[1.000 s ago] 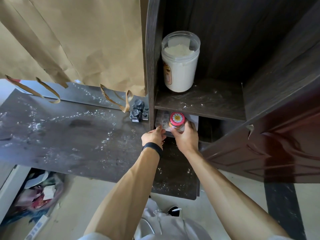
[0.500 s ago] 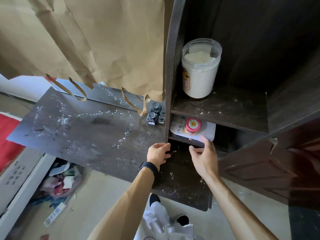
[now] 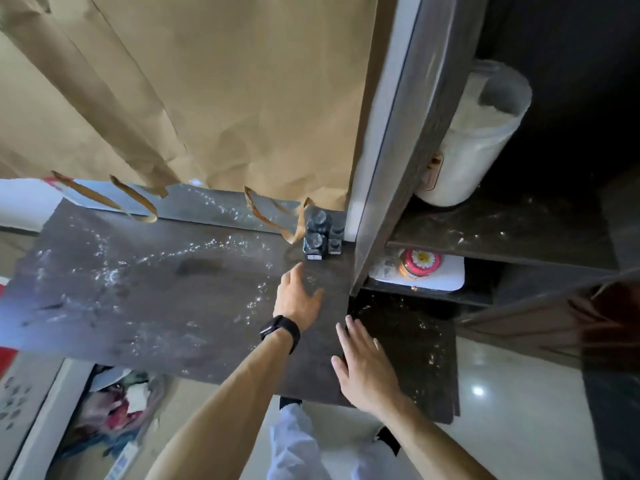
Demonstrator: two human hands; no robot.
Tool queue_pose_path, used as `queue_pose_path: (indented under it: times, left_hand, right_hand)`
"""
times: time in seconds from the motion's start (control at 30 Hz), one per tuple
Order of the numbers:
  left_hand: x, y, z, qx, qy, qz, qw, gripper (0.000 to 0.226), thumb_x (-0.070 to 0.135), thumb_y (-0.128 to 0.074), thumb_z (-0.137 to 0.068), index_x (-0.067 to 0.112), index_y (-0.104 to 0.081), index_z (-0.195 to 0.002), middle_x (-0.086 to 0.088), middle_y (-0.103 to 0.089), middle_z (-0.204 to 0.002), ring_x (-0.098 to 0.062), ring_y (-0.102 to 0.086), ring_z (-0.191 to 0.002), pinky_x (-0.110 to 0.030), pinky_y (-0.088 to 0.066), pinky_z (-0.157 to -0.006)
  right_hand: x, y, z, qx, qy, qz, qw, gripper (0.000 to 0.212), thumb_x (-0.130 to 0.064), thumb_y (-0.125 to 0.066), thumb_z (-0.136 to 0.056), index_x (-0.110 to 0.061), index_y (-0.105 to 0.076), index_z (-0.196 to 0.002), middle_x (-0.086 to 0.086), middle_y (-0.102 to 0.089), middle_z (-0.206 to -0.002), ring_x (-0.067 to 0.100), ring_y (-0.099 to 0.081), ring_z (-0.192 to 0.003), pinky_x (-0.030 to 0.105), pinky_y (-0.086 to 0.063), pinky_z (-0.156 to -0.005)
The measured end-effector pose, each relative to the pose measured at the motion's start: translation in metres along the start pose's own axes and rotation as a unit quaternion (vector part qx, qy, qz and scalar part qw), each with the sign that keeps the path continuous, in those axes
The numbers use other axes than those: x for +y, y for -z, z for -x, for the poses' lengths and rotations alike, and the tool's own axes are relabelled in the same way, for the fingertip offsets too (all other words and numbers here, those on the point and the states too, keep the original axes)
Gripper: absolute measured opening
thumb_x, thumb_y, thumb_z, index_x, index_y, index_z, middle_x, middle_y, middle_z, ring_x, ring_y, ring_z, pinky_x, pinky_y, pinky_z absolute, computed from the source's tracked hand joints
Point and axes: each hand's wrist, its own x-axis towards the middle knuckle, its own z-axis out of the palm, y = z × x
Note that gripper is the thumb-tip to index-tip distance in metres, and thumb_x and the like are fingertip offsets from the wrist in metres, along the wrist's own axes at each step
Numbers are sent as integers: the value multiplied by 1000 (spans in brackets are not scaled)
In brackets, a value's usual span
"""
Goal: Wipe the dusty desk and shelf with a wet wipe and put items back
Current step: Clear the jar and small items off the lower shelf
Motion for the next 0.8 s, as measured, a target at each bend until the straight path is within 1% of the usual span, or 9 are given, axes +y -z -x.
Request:
queue_pose_path:
  times: [0.03,0.1,0.2,0.3,0.47,0.6,0.67,0.73,0.8]
  left_hand:
    - [-2,3,-12,-7,-21,-15,1000,72,28,-68,-87,21,-32,-149,-10,-38,-150,-28,-41,-134,-39,-39,-109]
    - [-3,5,-33,-20,-57,-34,998,76,28,-68,-87,19,-27,-152,-9,-34,-153,-28,-38,-138,-38,-37,-110]
    - [0,4,-60,-20,-80,-48,995,82,30,-70,-87,13,-25,-153,-11,-35,-153,-30,-37,-138,-40,-36,-112]
    - [6,-4,-78,-6,-58,-36,998,81,34,-72,-85,10,-29,-150,-15,-43,-144,-35,-42,-132,-45,-39,-108]
    - [15,-8,-93,29,-38,-49,998,75,35,-75,-82,11,-37,-142,-14,-49,-136,-36,-45,-126,-46,-42,-100]
    - [12,-2,-94,5,-51,-71,996,71,33,-77,-77,10,-42,-135,-13,-55,-128,-36,-49,-119,-45,-45,-95]
    - [4,7,-86,-6,-67,-56,996,66,36,-77,-73,12,-46,-126,-11,-59,-122,-35,-54,-114,-45,-49,-89]
    - [-11,23,-71,-13,-78,-36,996,61,40,-78,-70,16,-49,-118,-7,-62,-118,-31,-57,-109,-43,-51,-85]
    - [-30,43,-52,-21,-81,-26,996,57,42,-78,-69,19,-50,-113,-1,-63,-114,-25,-59,-104,-37,-51,-82]
  right_hand:
    - [-5,-9,-7,4,-5,21,1000,66,-44,-30,-103,-18,-6,-159,-1,8,-166,17,6,-153,48,-13,-124]
    - [-12,-26,-17,21,-25,47,998,70,-46,-29,-101,-14,-8,-158,2,5,-166,20,2,-153,52,-17,-119]
    - [-20,-48,-20,8,-62,55,997,74,-46,-35,-100,-13,-3,-159,1,11,-166,19,6,-153,51,-17,-119]
    - [-27,-56,-19,16,-88,56,994,76,-45,-37,-101,-14,3,-158,-1,16,-166,19,10,-153,48,-13,-119]
    - [-31,-40,-21,-29,-97,40,994,76,-41,-38,-102,-19,10,-158,-5,23,-164,15,16,-151,48,-10,-122]
    - [-33,-32,-22,-50,-98,40,993,76,-40,-41,-102,-21,6,-158,-7,22,-164,12,16,-152,48,-9,-123]
    - [-36,-26,-28,-38,-113,11,993,69,-39,-41,-102,-21,-6,-159,-5,9,-167,12,5,-153,47,-11,-124]
    - [-45,-17,-38,28,-155,-51,986,57,-37,-40,-103,-19,-26,-155,0,-20,-165,15,-19,-151,38,-20,-122]
    - [-59,-6,-56,105,-196,-104,969,50,-34,-43,-103,-16,-38,-149,3,-44,-152,20,-40,-139,32,-32,-115]
